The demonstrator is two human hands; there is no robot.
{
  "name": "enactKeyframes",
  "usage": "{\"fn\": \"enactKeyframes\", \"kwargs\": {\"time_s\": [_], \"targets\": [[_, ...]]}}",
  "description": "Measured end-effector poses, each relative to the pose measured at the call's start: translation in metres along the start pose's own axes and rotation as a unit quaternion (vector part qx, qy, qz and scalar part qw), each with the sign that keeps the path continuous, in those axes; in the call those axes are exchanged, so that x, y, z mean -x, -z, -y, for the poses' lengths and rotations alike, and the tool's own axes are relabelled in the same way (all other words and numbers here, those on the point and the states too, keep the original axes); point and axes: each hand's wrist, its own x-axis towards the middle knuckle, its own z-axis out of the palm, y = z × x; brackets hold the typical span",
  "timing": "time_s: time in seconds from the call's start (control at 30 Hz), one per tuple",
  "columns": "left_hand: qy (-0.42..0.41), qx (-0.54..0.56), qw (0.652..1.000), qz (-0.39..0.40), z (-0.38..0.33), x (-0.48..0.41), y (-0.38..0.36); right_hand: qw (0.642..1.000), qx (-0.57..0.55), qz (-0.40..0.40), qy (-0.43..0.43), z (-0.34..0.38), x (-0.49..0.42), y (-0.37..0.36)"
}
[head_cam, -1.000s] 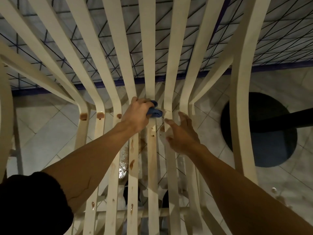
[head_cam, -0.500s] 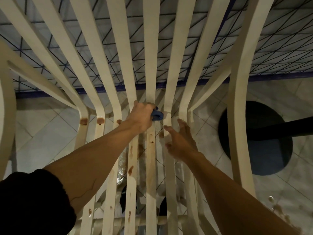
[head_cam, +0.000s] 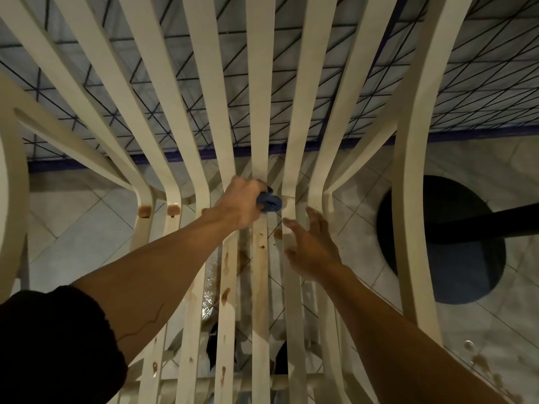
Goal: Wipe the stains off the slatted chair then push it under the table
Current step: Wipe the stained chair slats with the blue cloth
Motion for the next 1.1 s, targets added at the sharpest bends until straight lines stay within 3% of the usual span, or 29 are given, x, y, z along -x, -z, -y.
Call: {"fn": "enactKeyframes", "kwargs": {"time_s": [0.1, 0.3, 0.5, 0.7, 0.97, 1.1], "targets": [[-0.031, -0.016, 0.999, -0.009, 0.003, 0.005, -0.002, 1.0, -0.001, 0.0, 0.001, -0.001, 0.0, -0.001], [-0.009, -0.026, 0.997, 0.079, -0.002, 0.003, 0.009, 1.0, 0.002, -0.005, -0.001, 0.0, 0.001, -0.001], [-0.043, -0.052, 0.997, 0.031, -0.008, 0.0, 0.005, 1.0, -0.001, -0.009, -0.001, -0.001, -0.001, -0.003], [-0.015, -0.014, 0.995, 0.101, -0.003, -0.001, 0.007, 1.0, -0.001, -0.005, 0.001, -0.002, 0.0, -0.002], [-0.125, -0.049, 0.99, 0.031, 0.01, 0.004, 0.002, 1.0, -0.002, -0.004, 0.007, -0.002, 0.001, -0.003], [-0.048, -0.036, 0.994, 0.096, 0.006, 0.001, 0.012, 1.0, -0.001, 0.0, 0.009, -0.002, 0.001, -0.001]]}}
